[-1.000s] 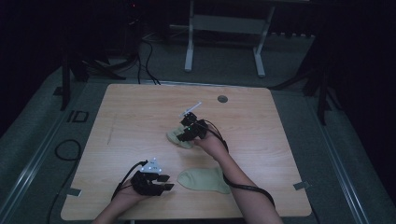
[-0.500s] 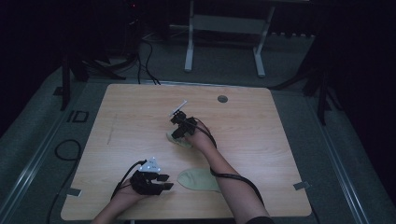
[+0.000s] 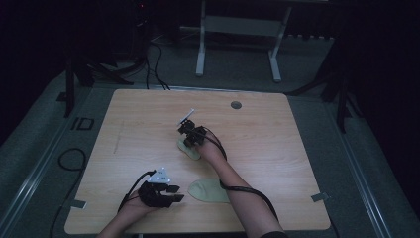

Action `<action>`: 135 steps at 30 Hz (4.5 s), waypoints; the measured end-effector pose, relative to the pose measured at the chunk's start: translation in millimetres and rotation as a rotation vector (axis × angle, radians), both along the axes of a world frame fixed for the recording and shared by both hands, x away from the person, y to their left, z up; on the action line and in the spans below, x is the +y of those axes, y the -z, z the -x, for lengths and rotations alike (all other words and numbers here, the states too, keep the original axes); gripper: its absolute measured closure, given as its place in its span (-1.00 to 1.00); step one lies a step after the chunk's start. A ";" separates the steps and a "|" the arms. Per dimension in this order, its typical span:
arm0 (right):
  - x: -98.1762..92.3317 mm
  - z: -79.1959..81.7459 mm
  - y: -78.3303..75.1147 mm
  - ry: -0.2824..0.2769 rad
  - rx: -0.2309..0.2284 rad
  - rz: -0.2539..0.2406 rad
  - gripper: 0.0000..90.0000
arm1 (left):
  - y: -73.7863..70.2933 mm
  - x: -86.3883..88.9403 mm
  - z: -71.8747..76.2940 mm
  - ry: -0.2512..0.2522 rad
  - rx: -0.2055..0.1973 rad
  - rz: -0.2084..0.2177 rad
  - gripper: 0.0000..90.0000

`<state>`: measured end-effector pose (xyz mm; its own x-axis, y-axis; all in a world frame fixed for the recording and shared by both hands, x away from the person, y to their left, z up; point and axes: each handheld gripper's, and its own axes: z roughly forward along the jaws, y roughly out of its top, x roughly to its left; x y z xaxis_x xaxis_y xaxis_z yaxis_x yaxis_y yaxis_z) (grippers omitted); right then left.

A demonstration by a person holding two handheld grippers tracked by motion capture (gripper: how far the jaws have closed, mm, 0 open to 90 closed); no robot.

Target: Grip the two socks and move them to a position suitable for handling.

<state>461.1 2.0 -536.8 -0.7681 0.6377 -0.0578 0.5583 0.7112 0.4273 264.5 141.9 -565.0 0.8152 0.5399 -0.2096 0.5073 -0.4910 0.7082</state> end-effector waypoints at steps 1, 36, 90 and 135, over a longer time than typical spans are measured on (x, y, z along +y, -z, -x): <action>-0.6 0.7 -0.7 0.003 0.000 0.003 0.83 | 0.2 -0.1 -0.1 -0.001 0.000 -0.001 0.30; -100.6 66.0 -24.4 0.067 0.000 -0.095 0.83 | 1.2 -7.1 -1.5 0.001 0.008 -0.001 0.31; -109.8 82.2 -18.8 -0.022 0.044 -0.122 0.84 | -7.7 -73.4 -89.2 -0.038 -0.049 -0.169 0.99; -216.9 51.6 -34.8 0.224 0.041 -0.210 0.84 | -25.5 -70.1 -101.2 -0.028 -0.105 -0.192 0.77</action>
